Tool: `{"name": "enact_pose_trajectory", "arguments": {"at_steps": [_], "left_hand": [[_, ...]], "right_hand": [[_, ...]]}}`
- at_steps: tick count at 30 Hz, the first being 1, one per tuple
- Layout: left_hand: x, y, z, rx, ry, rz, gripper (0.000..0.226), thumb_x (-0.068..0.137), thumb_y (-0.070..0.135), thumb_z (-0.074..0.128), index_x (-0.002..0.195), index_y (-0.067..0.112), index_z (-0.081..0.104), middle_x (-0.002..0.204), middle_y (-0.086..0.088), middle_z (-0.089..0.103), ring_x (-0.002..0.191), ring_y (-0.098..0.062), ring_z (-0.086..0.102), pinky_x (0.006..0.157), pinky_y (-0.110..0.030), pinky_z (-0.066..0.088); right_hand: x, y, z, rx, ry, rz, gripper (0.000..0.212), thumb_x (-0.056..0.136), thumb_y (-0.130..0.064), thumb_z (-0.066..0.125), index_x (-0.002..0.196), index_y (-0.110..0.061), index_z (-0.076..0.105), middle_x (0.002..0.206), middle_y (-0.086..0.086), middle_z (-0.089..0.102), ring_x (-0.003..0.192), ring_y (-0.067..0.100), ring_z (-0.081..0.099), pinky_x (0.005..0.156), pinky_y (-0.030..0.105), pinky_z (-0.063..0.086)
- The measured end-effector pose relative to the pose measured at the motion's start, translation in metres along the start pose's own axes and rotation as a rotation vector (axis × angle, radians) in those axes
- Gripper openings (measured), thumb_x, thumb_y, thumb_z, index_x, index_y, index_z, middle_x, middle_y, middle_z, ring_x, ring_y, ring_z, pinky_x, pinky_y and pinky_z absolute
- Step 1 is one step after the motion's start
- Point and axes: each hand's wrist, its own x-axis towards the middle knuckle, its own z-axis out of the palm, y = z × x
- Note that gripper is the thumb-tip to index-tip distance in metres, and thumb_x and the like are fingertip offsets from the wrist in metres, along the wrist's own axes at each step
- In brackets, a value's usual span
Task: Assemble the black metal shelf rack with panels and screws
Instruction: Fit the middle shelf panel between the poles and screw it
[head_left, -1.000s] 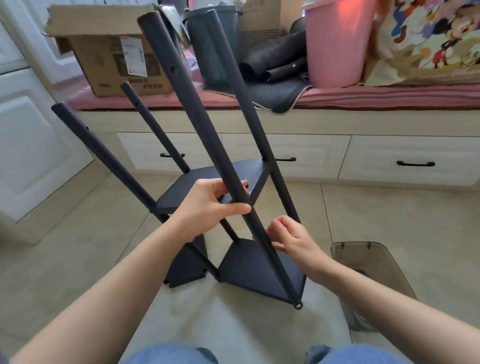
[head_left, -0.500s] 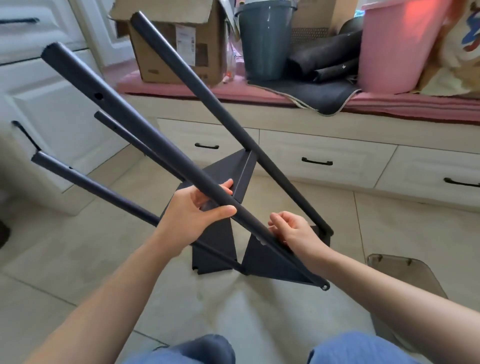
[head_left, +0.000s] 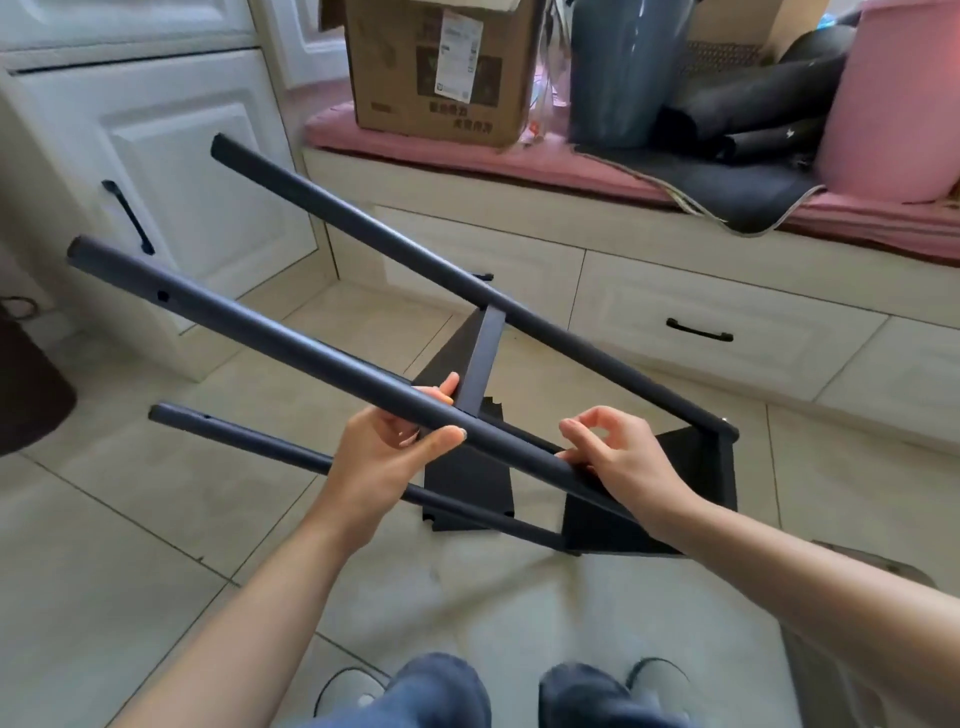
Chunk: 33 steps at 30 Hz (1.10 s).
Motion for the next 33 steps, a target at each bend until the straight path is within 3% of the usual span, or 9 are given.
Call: {"name": "enact_pose_trajectory", "arguments": {"at_steps": [3, 6, 11, 15, 20, 25, 29, 33], "left_hand": [[-0.004, -0.020, 0.001, -0.053, 0.067, -0.028, 0.028, 0.081, 0.021, 0.076, 0.107, 0.013, 0.070, 0.130, 0.012, 0.067, 0.117, -0.011, 0.066, 0.086, -0.012, 0.052], [-0.006, -0.039, 0.001, -0.067, 0.097, -0.036, 0.029, 0.083, 0.020, 0.074, 0.108, 0.007, 0.068, 0.131, 0.010, 0.067, 0.119, -0.011, 0.065, 0.088, -0.011, 0.050], [-0.008, -0.061, -0.002, -0.054, 0.118, -0.055, 0.023, 0.082, 0.032, 0.077, 0.102, 0.021, 0.073, 0.130, 0.006, 0.068, 0.123, -0.011, 0.062, 0.092, -0.011, 0.048], [-0.012, -0.079, -0.012, -0.081, 0.205, -0.102, 0.046, 0.070, 0.055, 0.085, 0.102, 0.025, 0.074, 0.117, 0.000, 0.073, 0.118, -0.017, 0.066, 0.101, -0.025, 0.050], [-0.022, -0.106, -0.021, -0.103, 0.250, -0.184, 0.054, 0.070, 0.053, 0.087, 0.106, 0.016, 0.072, 0.119, -0.008, 0.071, 0.118, -0.026, 0.065, 0.111, -0.051, 0.043], [-0.027, -0.116, -0.027, -0.153, 0.266, -0.213, 0.049, 0.065, 0.055, 0.089, 0.102, 0.025, 0.074, 0.110, -0.003, 0.074, 0.108, -0.021, 0.068, 0.111, -0.049, 0.042], [-0.032, -0.120, -0.034, -0.208, 0.263, -0.235, 0.048, 0.063, 0.054, 0.091, 0.101, 0.029, 0.074, 0.100, -0.001, 0.073, 0.100, -0.015, 0.067, 0.106, -0.044, 0.043], [-0.036, -0.124, -0.035, -0.237, 0.302, -0.246, 0.053, 0.060, 0.052, 0.093, 0.103, 0.026, 0.074, 0.113, -0.001, 0.072, 0.107, -0.017, 0.067, 0.102, -0.036, 0.049]], "right_hand": [[0.004, 0.000, 0.002, -0.046, 0.007, -0.030, 0.015, 0.095, -0.034, 0.062, 0.096, -0.019, 0.061, 0.070, -0.007, 0.074, 0.069, 0.001, 0.071, 0.060, 0.008, 0.046], [0.008, 0.004, 0.003, -0.066, -0.002, -0.046, 0.015, 0.094, -0.032, 0.063, 0.097, -0.018, 0.061, 0.069, -0.004, 0.074, 0.068, 0.001, 0.071, 0.059, 0.006, 0.047], [0.016, 0.009, 0.005, -0.077, -0.031, -0.048, 0.014, 0.094, -0.033, 0.063, 0.095, -0.019, 0.060, 0.069, -0.004, 0.074, 0.069, 0.003, 0.072, 0.061, 0.009, 0.051], [0.020, 0.012, 0.015, -0.084, -0.100, 0.008, 0.016, 0.095, -0.034, 0.061, 0.096, -0.018, 0.060, 0.071, -0.001, 0.075, 0.072, 0.002, 0.072, 0.065, 0.013, 0.051], [0.023, 0.015, 0.029, -0.123, -0.141, 0.051, 0.019, 0.094, -0.035, 0.061, 0.095, -0.016, 0.060, 0.069, 0.000, 0.074, 0.071, 0.000, 0.071, 0.059, 0.008, 0.049], [0.023, 0.018, 0.041, -0.137, -0.172, 0.124, 0.023, 0.091, -0.037, 0.066, 0.089, -0.014, 0.064, 0.065, -0.005, 0.074, 0.070, 0.002, 0.072, 0.070, 0.024, 0.055], [0.032, 0.015, 0.055, -0.062, -0.275, 0.252, 0.022, 0.091, -0.032, 0.070, 0.084, -0.011, 0.067, 0.071, -0.004, 0.076, 0.066, 0.003, 0.071, 0.070, 0.023, 0.050], [0.042, 0.009, 0.067, 0.036, -0.363, 0.324, 0.012, 0.088, -0.018, 0.073, 0.086, -0.006, 0.071, 0.074, 0.002, 0.076, 0.061, 0.006, 0.069, 0.060, 0.016, 0.052]]}}
